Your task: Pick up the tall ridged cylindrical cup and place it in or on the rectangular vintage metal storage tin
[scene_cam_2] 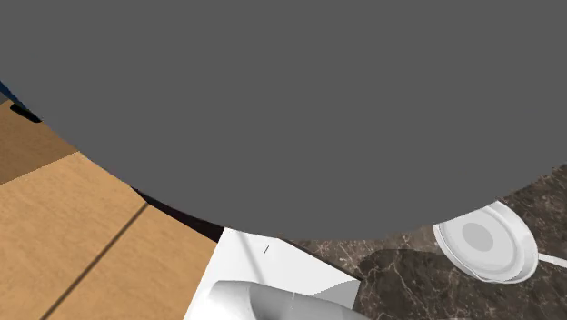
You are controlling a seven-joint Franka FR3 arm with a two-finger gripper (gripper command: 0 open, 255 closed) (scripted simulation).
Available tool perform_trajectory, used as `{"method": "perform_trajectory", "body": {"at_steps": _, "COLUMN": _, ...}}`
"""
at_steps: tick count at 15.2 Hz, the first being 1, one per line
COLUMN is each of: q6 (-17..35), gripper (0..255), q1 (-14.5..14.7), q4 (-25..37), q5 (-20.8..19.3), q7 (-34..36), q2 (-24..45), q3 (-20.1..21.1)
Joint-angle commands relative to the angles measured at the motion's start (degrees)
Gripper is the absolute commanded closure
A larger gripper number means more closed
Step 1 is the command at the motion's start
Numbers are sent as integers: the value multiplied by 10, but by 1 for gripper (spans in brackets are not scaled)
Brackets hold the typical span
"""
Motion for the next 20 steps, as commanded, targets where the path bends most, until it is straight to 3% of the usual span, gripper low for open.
{"method": "perform_trajectory", "body": {"at_steps": 1, "q6": 26, "gripper": 0, "q1": 8, "q4": 3, "q5": 14, "q7": 5, "q2": 33, "q3": 8}}
{"method": "perform_trajectory", "body": {"at_steps": 9, "q6": 105, "gripper": 0, "q1": 36, "q4": 58, "q5": 55, "q7": 11, "q2": 179, "q3": 36}}
{"method": "perform_trajectory", "body": {"at_steps": 18, "q6": 161, "gripper": 0, "q1": 67, "q4": 166, "q5": 85, "q7": 16, "q2": 353, "q3": 68}}
{"method": "perform_trajectory", "body": {"at_steps": 20, "q6": 170, "gripper": 0, "q1": 69, "q4": 165, "q5": 86, "q7": 16, "q2": 361, "q3": 69}}
